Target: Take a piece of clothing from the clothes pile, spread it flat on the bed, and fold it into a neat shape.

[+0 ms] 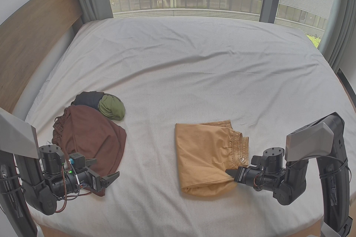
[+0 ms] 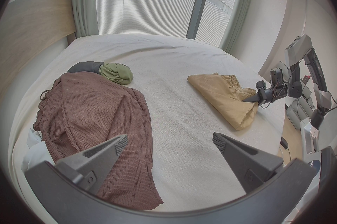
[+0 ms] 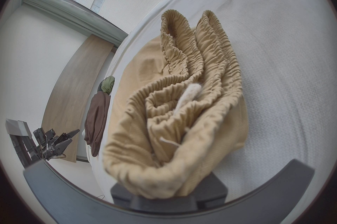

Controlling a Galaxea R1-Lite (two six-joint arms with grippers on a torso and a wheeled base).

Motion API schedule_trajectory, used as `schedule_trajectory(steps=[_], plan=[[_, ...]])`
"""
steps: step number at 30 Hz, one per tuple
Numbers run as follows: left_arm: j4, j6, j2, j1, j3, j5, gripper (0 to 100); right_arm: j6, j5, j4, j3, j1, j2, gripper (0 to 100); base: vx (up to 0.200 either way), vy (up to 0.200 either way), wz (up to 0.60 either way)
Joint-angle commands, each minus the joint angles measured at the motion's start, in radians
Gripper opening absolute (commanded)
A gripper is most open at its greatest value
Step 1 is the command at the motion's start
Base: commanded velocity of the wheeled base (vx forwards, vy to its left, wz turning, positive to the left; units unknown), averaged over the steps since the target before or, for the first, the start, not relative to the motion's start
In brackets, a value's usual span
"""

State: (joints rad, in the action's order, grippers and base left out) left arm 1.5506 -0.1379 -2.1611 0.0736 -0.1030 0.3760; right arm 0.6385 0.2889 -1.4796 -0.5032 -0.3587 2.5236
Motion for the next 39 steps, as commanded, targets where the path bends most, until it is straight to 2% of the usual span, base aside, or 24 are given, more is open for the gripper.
schedule_trajectory(steps=[1,6,8,10,30,39], plan=[[0.0,0.0,-0.002,0.0,0.0,0.0,100,0.001,0.001,-0.005,0.002,-0.002,0.001,0,0.0,0.0,0.0],[0.0,0.0,0.001,-0.003,-0.001,0.0,100,0.004,0.004,-0.041,0.02,-0.022,-0.002,0,0.0,0.0,0.0],[0.0,-0.002,0.01,-0.012,-0.003,0.001,100,0.026,-0.001,-0.061,0.048,-0.075,-0.051,0,0.0,0.0,0.0],[0.0,-0.002,0.02,-0.014,-0.004,0.001,100,0.027,0.001,-0.062,0.058,-0.092,-0.114,0,0.0,0.0,0.0],[0.0,0.0,0.038,-0.006,0.006,0.001,100,0.023,0.064,-0.042,0.031,-0.086,-0.365,0,0.0,0.0,0.0],[0.0,0.0,0.038,-0.006,0.008,0.001,100,0.023,0.072,0.104,-0.078,-0.077,-0.444,0,0.0,0.0,0.0]])
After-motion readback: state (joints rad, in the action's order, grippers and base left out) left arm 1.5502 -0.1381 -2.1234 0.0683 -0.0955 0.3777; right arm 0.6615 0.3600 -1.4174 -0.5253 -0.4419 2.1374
